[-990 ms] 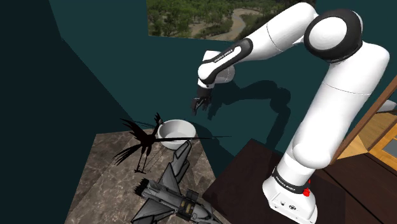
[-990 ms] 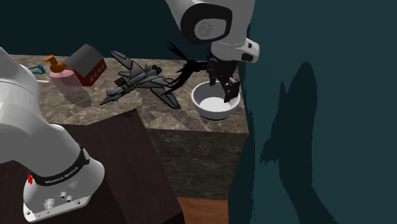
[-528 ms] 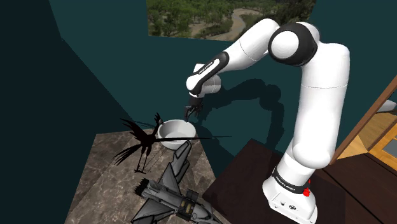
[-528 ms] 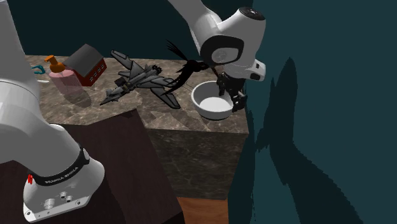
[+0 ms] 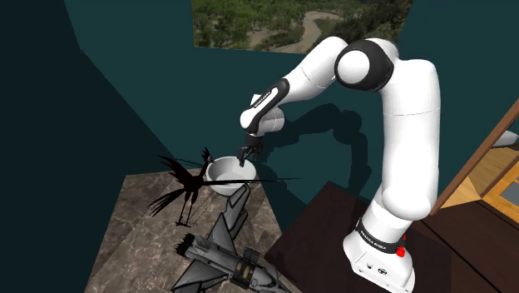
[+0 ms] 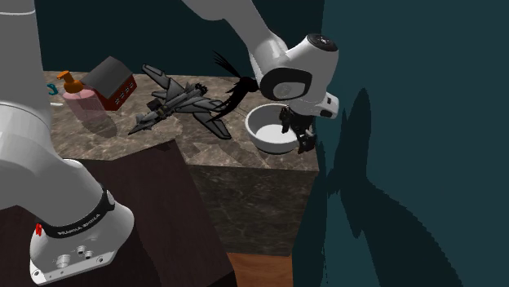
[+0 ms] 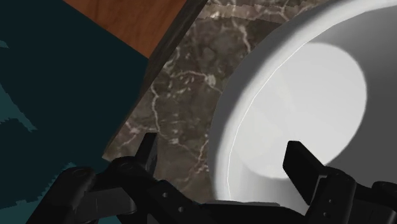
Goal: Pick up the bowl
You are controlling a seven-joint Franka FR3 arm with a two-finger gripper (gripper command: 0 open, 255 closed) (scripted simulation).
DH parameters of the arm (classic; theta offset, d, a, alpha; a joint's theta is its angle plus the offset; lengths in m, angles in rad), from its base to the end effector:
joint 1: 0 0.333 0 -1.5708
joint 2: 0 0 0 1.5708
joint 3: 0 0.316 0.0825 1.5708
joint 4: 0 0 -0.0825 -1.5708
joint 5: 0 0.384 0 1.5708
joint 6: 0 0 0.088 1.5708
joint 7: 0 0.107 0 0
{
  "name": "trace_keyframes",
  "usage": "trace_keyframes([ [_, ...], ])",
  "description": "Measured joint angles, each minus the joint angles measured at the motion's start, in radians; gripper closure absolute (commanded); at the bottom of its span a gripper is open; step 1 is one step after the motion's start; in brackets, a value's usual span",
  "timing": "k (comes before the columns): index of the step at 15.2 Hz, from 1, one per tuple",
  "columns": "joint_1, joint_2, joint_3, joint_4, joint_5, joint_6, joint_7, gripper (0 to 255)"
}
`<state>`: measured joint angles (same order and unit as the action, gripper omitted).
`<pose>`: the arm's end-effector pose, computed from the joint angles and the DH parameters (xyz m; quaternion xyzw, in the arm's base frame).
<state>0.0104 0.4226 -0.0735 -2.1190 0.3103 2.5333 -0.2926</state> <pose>0.5752 -0.0397 0.2097 -0.9973 0.0099 -0.0110 0.0721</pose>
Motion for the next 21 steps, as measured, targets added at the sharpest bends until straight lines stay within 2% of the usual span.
trace_keyframes([
  [1, -0.001, 0.007, 0.002, -0.002, 0.003, 0.008, -0.003, 0],
  [2, -0.001, 0.010, 0.003, -0.002, 0.004, 0.011, -0.004, 255],
  [12, -0.001, 0.013, 0.004, -0.001, 0.006, 0.015, -0.005, 255],
  [21, 0.011, -0.073, -0.014, -0.005, -0.027, -0.066, 0.029, 255],
])
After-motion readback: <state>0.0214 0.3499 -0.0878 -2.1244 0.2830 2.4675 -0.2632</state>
